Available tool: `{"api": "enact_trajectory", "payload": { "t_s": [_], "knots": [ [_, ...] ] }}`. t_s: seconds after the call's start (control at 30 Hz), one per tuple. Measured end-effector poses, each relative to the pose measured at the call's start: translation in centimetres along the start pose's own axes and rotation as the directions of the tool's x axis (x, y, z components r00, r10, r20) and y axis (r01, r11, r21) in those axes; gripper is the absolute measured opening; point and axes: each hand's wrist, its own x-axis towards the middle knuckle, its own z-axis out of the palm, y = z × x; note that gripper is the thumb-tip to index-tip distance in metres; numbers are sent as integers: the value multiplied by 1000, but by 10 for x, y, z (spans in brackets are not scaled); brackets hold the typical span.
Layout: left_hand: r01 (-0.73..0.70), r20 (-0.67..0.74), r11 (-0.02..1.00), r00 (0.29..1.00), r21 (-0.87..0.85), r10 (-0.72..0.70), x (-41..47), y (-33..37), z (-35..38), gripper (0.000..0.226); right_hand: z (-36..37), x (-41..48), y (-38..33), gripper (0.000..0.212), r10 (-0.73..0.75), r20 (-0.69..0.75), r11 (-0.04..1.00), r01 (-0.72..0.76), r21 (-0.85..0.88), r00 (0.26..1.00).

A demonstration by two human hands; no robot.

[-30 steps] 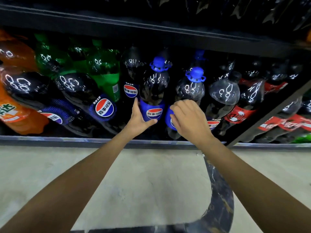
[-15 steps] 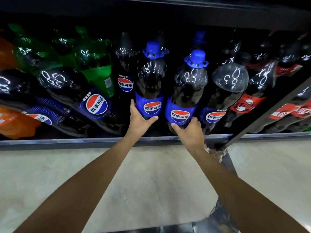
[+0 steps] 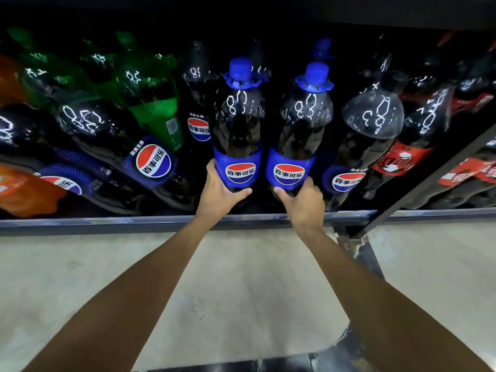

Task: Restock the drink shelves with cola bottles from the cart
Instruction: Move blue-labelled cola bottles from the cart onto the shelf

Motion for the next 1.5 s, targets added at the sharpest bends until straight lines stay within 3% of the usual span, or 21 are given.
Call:
{"api": "enact_trajectory", "payload": {
  "t_s": [0.3,0.37,0.43,0.53,0.6,0.67,0.77,0.9,1.1,1.2,1.27,1.37,1.43,1.5],
  "knots": [
    [57,28,998,998,23,-57,-8,8,-4,105,-1,0,-3,66,-2,10,998,3,-60,1000],
    [70,15,994,997,85,-71,-11,13,-6,103,-2,-4,-3,63,4,11,997,-3,-76,1000],
    [86,12,969,996,231,-91,-15,17,-11,99,-1,-12,-5,60,-20,39,979,27,-201,999],
    [43,35,816,996,577,-77,-24,25,-24,82,0,-25,-14,53,-175,147,869,223,-442,973],
    [-74,90,599,996,797,3,-30,30,-37,65,-1,-34,-26,48,-298,205,780,361,-510,932],
    [-169,152,413,986,895,75,-35,35,-55,55,-1,-42,-40,45,-401,243,706,467,-532,883],
    [-200,180,303,979,932,93,-43,36,-89,50,1,-56,-62,44,-509,293,626,582,-519,809],
    [-147,136,253,989,956,59,-57,29,-142,47,9,-74,-96,41,-622,321,557,692,-459,714],
    [52,-84,332,993,942,84,-69,18,-201,48,30,-95,-156,40,-750,278,503,791,-349,600],
    [114,-184,461,977,880,110,-62,20,-216,65,44,-89,-184,50,-734,231,589,768,-252,639],
    [159,-277,635,957,756,90,-53,23,-223,76,55,-81,-197,67,-668,226,701,701,-130,709],
    [206,-354,883,934,423,-48,-37,29,-223,85,74,-66,-206,92,-560,312,810,586,11,767],
    [207,-363,961,923,182,-130,-29,33,-216,88,85,-56,-206,99,-504,375,860,491,137,778],
    [187,-384,979,912,84,-141,-24,33,-211,89,93,-48,-203,100,-491,421,871,429,239,763]
  ]
}}
